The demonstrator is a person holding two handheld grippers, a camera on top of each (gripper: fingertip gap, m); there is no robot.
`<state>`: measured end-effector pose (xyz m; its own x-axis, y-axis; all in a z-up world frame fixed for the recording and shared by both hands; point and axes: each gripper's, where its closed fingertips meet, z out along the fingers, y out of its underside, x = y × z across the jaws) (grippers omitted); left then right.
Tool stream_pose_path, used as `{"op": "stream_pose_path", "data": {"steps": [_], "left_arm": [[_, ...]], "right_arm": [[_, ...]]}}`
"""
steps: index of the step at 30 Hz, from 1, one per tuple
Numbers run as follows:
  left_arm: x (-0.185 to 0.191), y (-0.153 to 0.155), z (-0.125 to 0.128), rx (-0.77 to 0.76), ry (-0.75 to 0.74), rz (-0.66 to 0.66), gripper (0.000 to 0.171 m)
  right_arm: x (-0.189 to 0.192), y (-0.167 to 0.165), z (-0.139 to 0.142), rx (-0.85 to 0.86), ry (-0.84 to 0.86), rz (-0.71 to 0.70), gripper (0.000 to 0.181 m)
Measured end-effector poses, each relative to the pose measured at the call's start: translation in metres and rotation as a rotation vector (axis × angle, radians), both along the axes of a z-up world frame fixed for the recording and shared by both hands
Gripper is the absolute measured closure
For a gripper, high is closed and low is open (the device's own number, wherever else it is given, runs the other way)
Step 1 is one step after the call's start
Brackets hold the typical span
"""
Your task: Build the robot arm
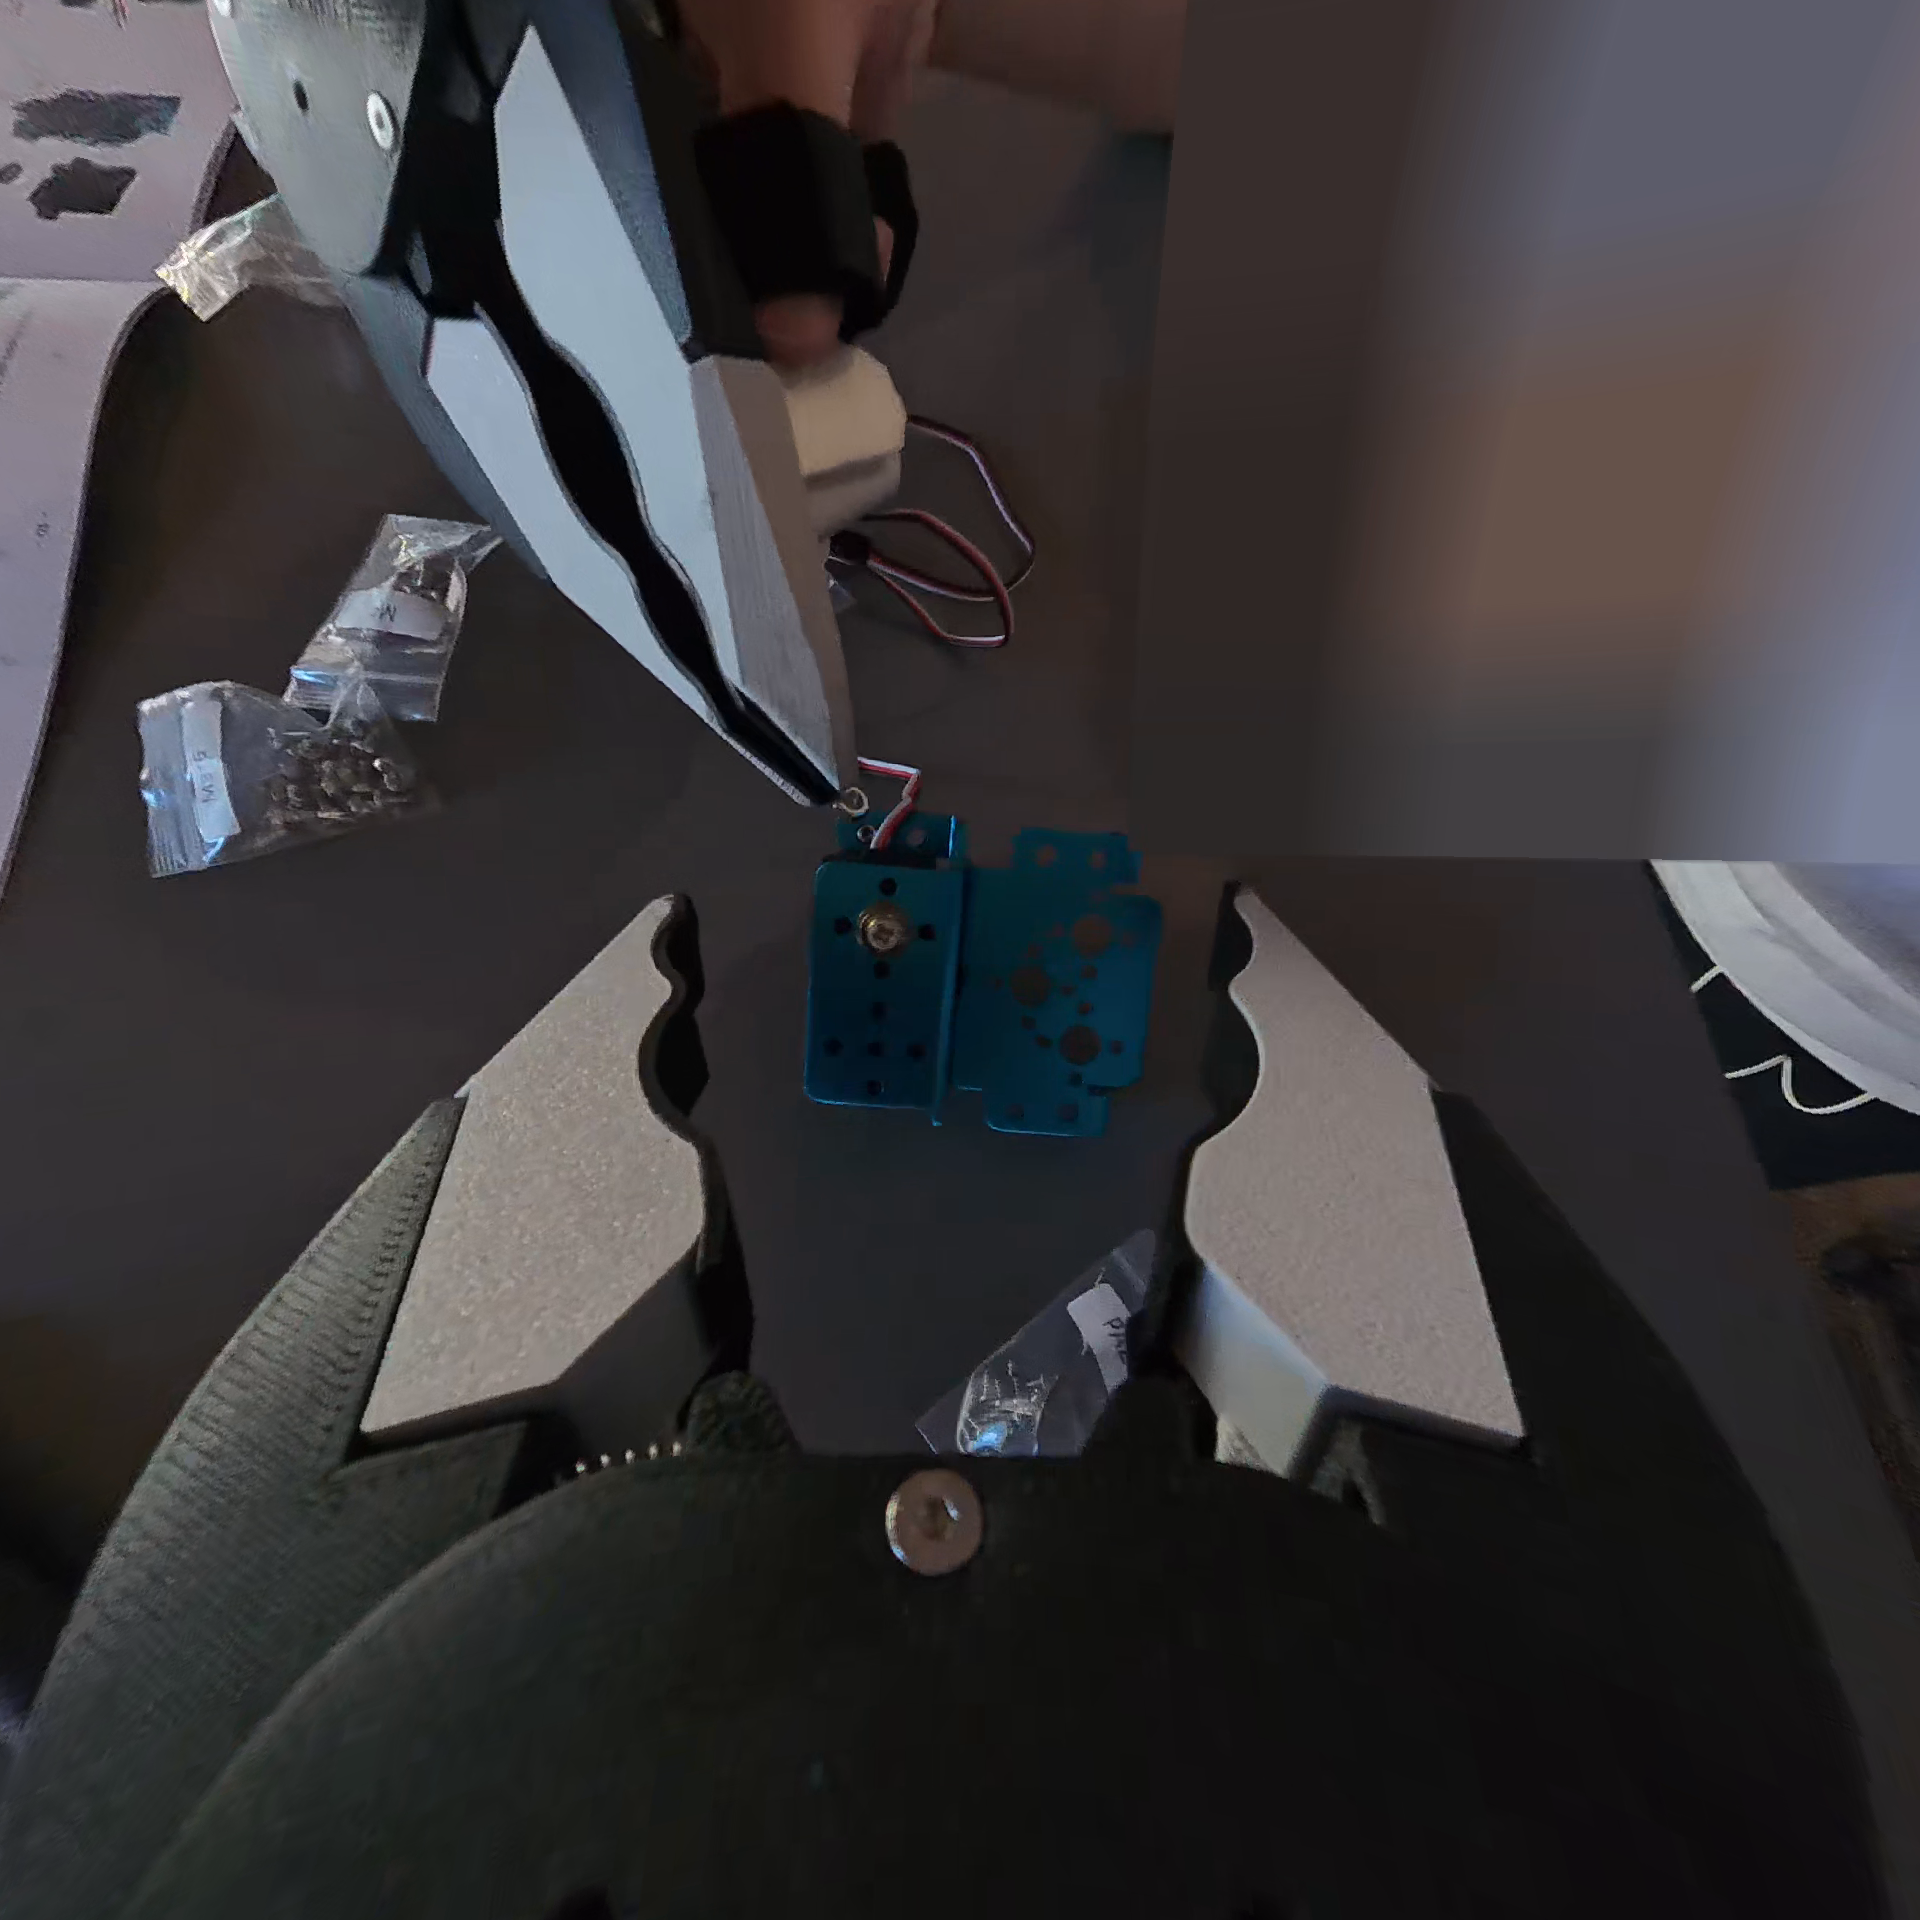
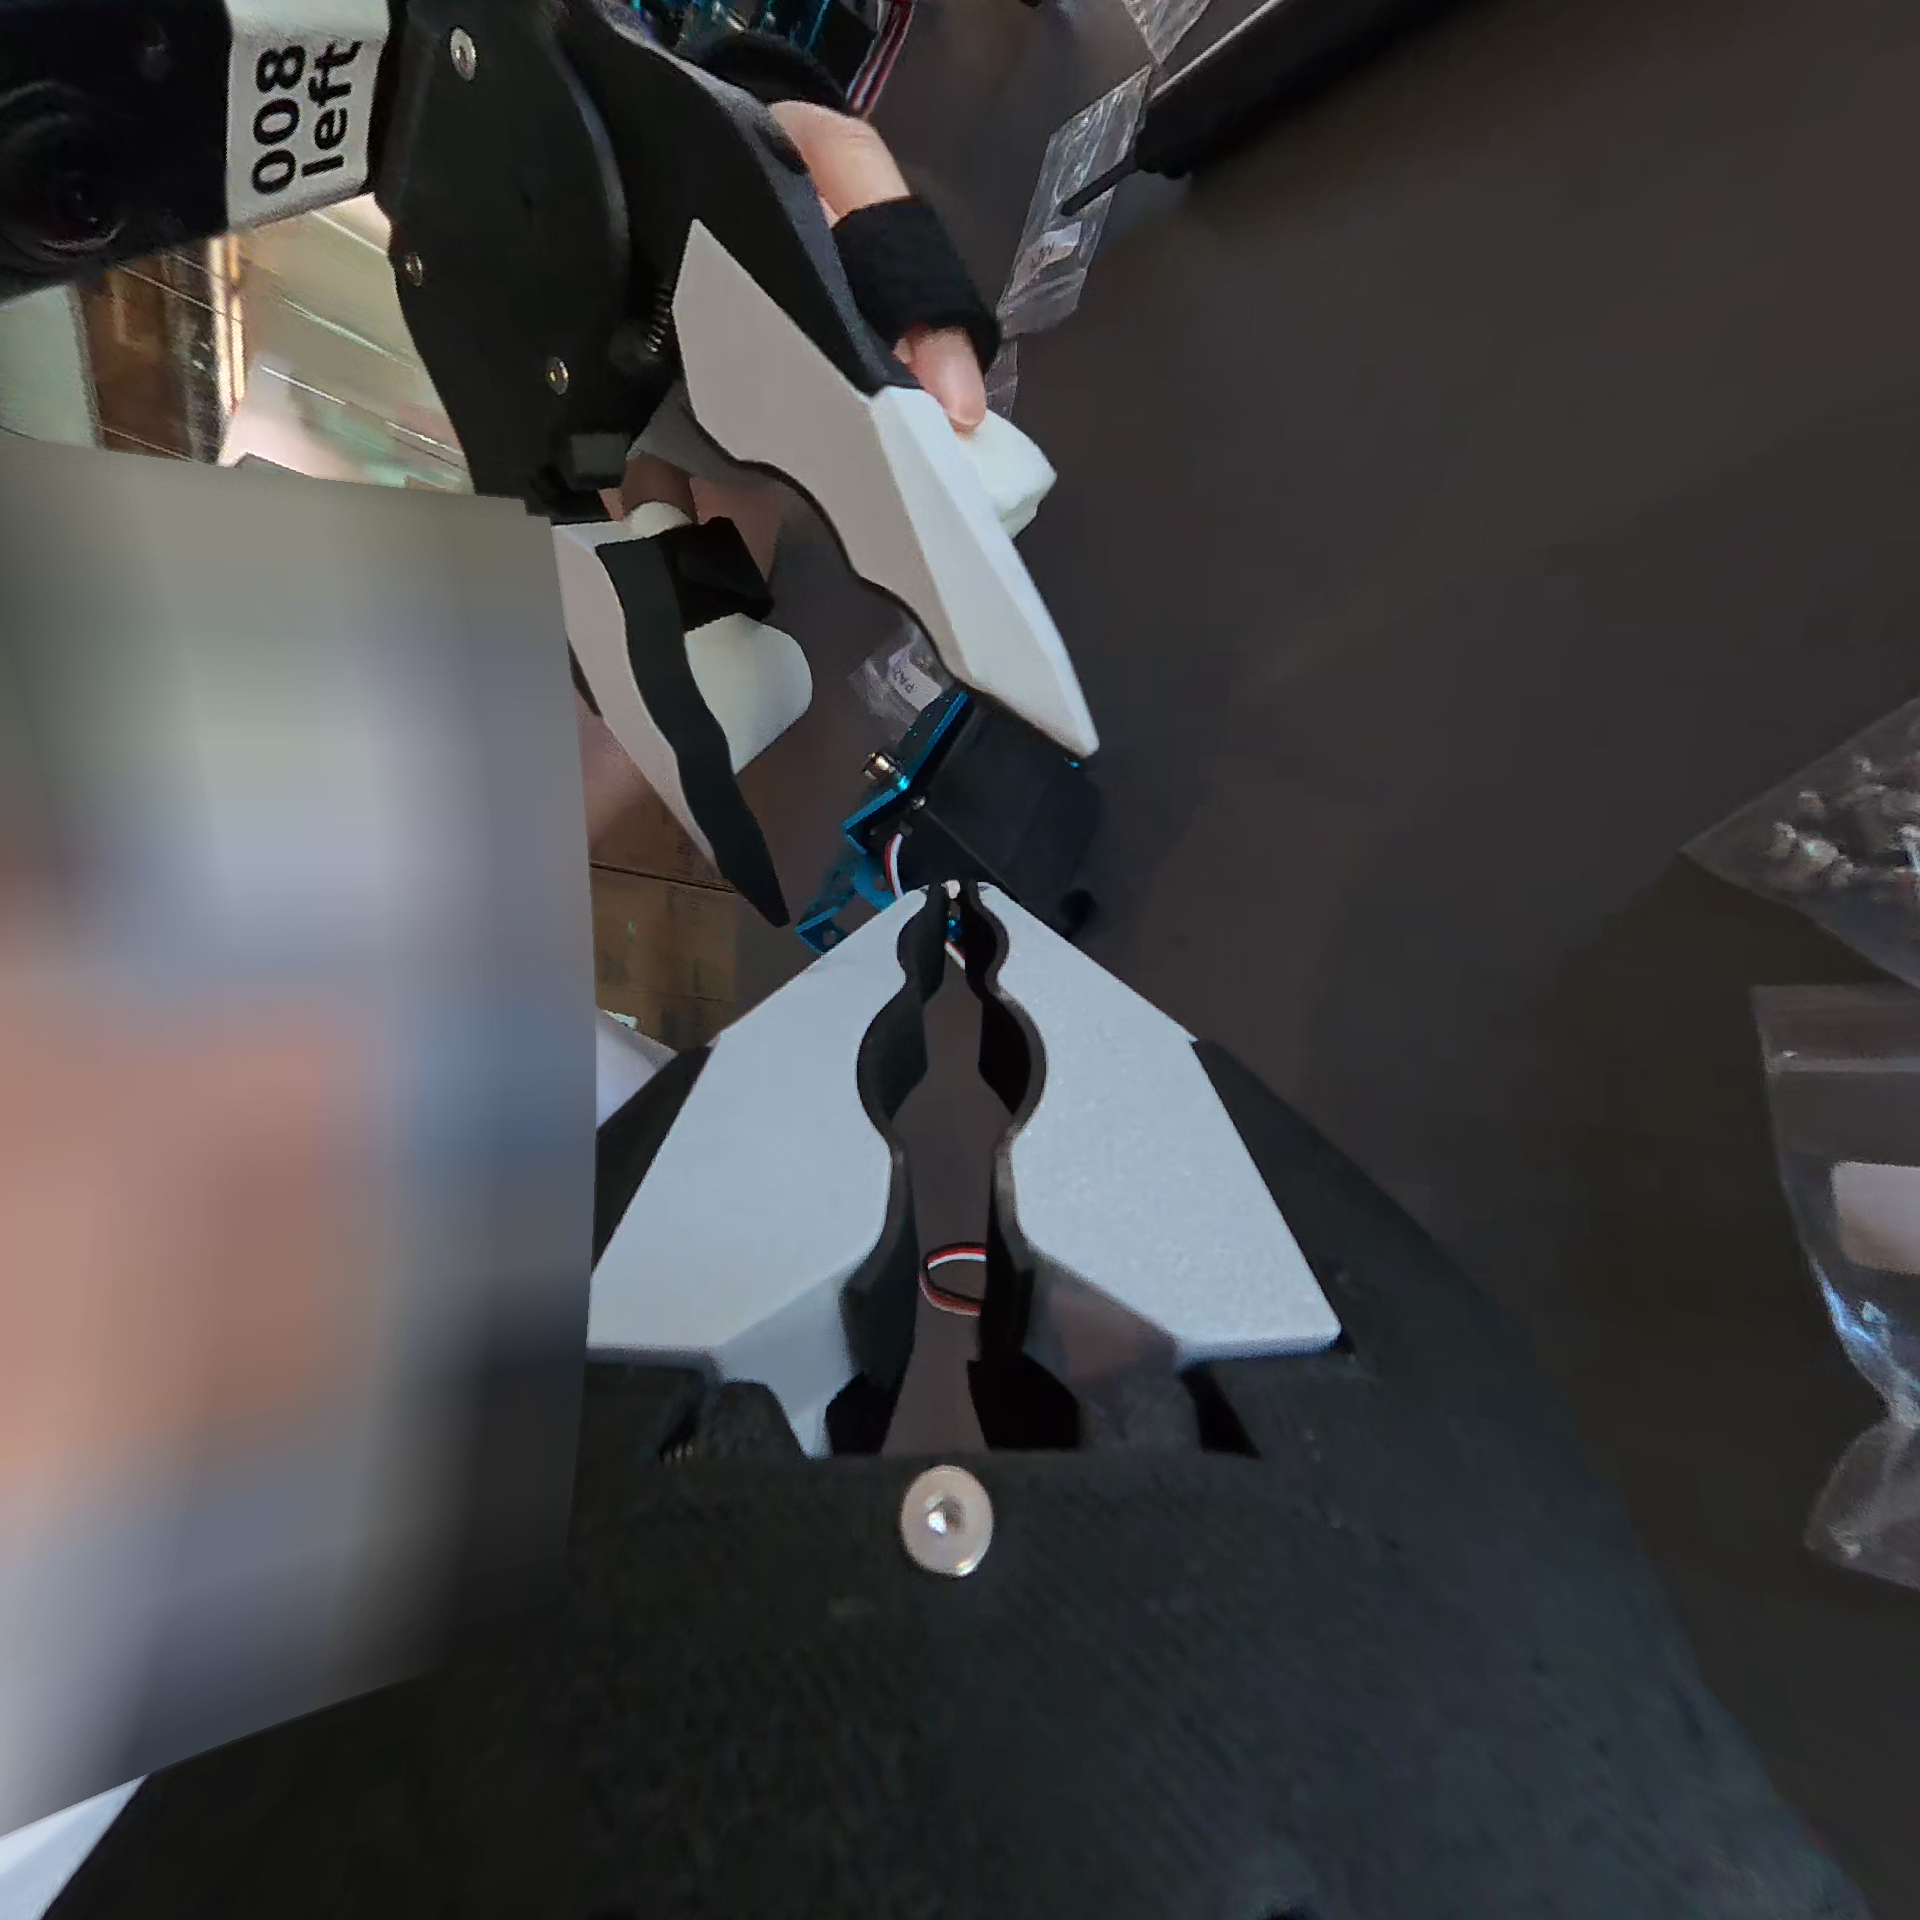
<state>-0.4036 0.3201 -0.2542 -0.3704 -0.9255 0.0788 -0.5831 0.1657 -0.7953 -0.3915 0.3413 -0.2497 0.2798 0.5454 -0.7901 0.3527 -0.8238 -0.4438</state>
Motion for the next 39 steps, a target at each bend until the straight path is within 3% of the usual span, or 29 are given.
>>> {"op": "stream_pose_path", "data": {"steps": [19, 30, 32, 36, 39], "left_arm": [[0.001, -0.004, 0.005, 0.008, -0.02, -0.014, 0.084], [0.0, -0.004, 0.006, -0.001, -0.025, -0.017, 0.085], [0.0, -0.003, 0.006, 0.006, -0.029, -0.013, 0.085], [0.0, 0.0, 0.004, 0.022, -0.024, -0.003, 0.086], [-0.001, -0.002, -0.001, 0.05, -0.003, -0.011, 0.088]], "right_arm": [[-0.004, -0.003, -0.006, 0.105, -0.083, 0.054, 0.179], [-0.001, 0.005, -0.001, 0.269, -0.108, 0.078, 0.172], [-0.002, 0.002, 0.002, 0.366, -0.083, 0.142, 0.166], [0.0, -0.004, 0.009, 0.715, 0.002, 0.232, 0.147], [0.0, -0.008, 0.018, 0.956, 0.065, 0.192, 0.142]]}}
